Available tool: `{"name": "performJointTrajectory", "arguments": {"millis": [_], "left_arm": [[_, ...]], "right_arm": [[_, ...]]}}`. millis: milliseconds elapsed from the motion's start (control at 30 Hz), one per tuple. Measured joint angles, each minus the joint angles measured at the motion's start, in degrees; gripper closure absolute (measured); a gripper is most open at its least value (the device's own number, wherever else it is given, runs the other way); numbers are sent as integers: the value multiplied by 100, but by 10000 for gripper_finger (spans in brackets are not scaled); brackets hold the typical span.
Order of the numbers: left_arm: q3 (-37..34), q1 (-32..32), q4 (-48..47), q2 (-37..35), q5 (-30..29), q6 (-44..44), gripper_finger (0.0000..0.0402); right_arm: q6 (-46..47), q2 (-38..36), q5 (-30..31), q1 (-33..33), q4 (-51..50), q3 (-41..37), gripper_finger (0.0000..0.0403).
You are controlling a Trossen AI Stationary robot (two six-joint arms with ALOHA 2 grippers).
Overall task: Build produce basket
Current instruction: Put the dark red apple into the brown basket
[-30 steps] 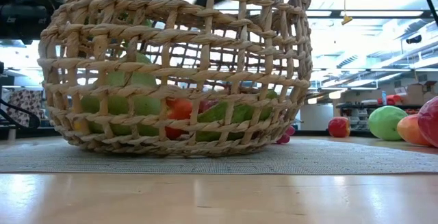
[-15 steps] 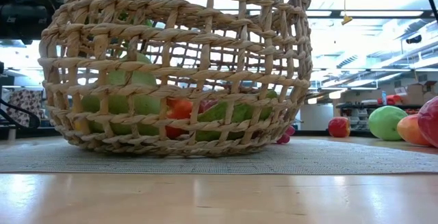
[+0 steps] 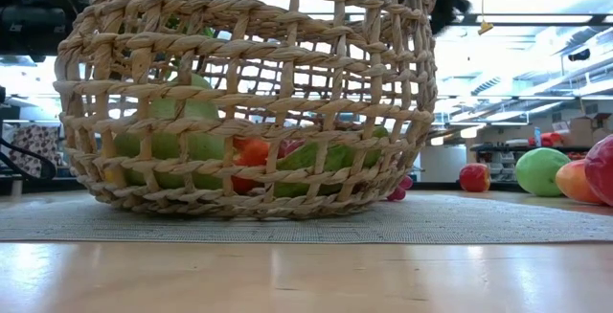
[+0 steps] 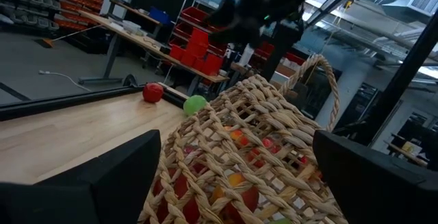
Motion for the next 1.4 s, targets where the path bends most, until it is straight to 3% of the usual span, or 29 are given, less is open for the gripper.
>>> {"name": "performJointTrajectory", "arguments": {"millis": [200, 467, 767, 933, 1167, 1400], "left_arm": [[0, 0, 0, -1, 0, 0, 12], [0, 0, 0, -1, 0, 0, 12], [0, 0, 0, 0, -2, 0, 12], [0, 0, 0, -1, -2, 0, 12], [0, -1, 0, 0, -1, 1, 12], [0, 0, 0, -2, 0, 2, 12]], "right_arm": [[905, -781, -317, -916, 158, -1459, 41], [750, -540, -972, -2411, 485, -2473, 41], [57, 181, -1640, -3570, 1359, -2534, 27], [49, 690, -1721, -3963, 1663, -2534, 25], [46, 1235, -1716, -4364, 1850, -2523, 25], [-37, 1534, -1805, -4364, 1780, -2264, 29]]}}
